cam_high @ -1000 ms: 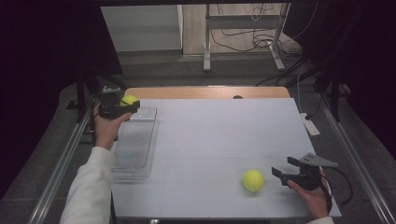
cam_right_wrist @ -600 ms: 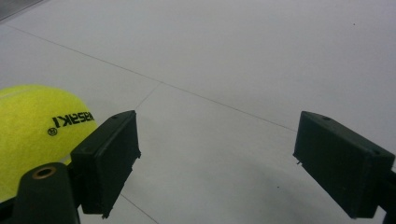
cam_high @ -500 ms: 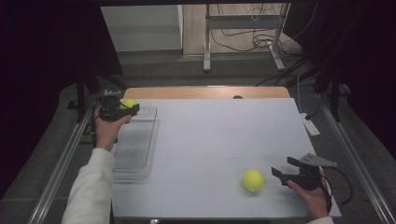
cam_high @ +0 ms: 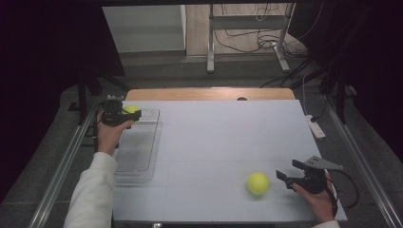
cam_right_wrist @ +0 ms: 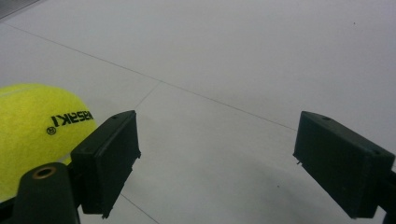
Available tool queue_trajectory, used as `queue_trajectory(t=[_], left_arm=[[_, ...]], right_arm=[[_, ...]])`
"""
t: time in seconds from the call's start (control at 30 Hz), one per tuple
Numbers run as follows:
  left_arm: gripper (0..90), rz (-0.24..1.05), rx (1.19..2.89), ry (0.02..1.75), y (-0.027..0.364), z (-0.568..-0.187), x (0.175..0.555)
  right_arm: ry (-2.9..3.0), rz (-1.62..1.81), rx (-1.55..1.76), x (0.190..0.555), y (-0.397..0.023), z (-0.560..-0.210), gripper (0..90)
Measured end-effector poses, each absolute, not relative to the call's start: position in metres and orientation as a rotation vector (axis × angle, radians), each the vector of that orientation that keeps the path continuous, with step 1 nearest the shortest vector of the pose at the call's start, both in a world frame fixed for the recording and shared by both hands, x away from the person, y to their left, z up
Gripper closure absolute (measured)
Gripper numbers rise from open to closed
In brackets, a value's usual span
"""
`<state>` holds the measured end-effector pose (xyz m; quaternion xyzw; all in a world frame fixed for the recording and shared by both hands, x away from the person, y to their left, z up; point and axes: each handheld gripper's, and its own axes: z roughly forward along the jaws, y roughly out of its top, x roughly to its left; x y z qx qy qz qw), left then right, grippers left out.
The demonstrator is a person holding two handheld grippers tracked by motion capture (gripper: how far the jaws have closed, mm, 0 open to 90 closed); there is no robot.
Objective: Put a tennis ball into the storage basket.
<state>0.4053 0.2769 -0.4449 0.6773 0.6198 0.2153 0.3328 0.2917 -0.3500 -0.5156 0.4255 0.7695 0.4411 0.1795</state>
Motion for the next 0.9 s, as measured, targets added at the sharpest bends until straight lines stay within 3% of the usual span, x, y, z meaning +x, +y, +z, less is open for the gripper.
queue_trajectory(t=[0.9], left_arm=[[26.9,0.515,1.860,1.627,0.267,-0.465,0.411]], right_arm=[[2.177,1.245,1.200,0.292,-0.350,-0.516,14.1]])
